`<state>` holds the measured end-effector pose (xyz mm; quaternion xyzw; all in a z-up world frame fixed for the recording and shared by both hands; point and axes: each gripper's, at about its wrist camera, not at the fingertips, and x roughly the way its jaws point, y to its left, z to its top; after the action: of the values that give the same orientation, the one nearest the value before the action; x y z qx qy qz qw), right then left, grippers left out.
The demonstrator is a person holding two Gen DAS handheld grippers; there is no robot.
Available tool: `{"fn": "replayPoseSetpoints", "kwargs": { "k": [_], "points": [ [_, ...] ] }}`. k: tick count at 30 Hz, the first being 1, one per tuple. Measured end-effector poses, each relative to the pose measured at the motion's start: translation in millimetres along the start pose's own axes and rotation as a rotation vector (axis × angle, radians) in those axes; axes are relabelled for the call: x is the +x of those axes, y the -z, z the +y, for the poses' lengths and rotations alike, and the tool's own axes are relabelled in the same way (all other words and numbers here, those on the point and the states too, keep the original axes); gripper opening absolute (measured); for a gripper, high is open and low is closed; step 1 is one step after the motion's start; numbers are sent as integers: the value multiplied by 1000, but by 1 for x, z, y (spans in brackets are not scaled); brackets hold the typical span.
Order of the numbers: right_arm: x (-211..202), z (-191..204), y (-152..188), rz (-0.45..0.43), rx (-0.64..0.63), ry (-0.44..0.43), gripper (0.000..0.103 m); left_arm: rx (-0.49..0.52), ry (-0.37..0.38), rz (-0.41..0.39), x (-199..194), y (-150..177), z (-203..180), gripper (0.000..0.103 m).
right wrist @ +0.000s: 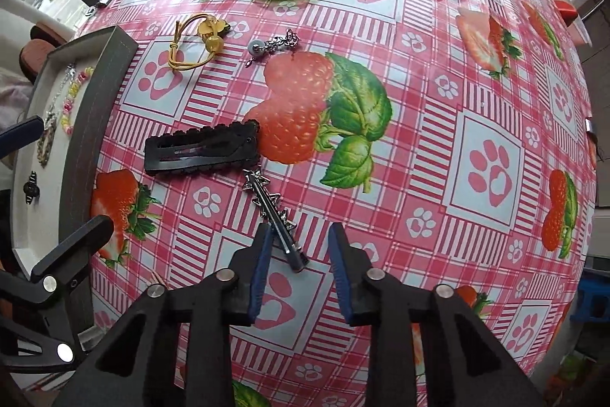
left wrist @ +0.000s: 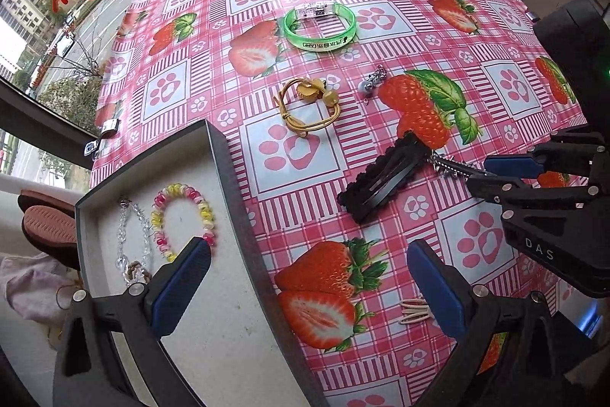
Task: Organize jewelry
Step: 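Close the left tool on the black snap hair clip while the right tool grasps the silver spiked clip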
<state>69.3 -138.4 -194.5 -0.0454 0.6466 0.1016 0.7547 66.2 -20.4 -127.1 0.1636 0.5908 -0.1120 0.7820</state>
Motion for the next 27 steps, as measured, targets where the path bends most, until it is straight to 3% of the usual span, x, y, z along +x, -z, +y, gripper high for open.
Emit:
{"fn": "replayPoseSetpoints", "kwargs": {
  "k": [2,10,14,17,20,22,23,27],
  "points": [
    [0,-4,1,1,4,6,11,13,11,-1,3,-6,-5,103],
    [-1,-37,13,10,70,-11,11,70,50,18,28,-34,-35,103],
    [-2,-48,19,7,84,-29,11,27,74,89,51,-43,-38,95],
    [0,-51,17,6,97,-44,11,-29,110,106,58,-47,-35,95],
    [-1,-50,17,8,97,-47,11,-33,133,99,56,-51,-36,81],
    [-2,-47,17,10,97,-45,11,-14,144,84,52,-54,-38,59],
    [-3,-49,18,11,97,-45,11,-6,151,79,50,-56,-39,41],
    [-4,-50,15,10,109,-53,11,-47,176,91,48,-61,-32,37]
  ]
}}
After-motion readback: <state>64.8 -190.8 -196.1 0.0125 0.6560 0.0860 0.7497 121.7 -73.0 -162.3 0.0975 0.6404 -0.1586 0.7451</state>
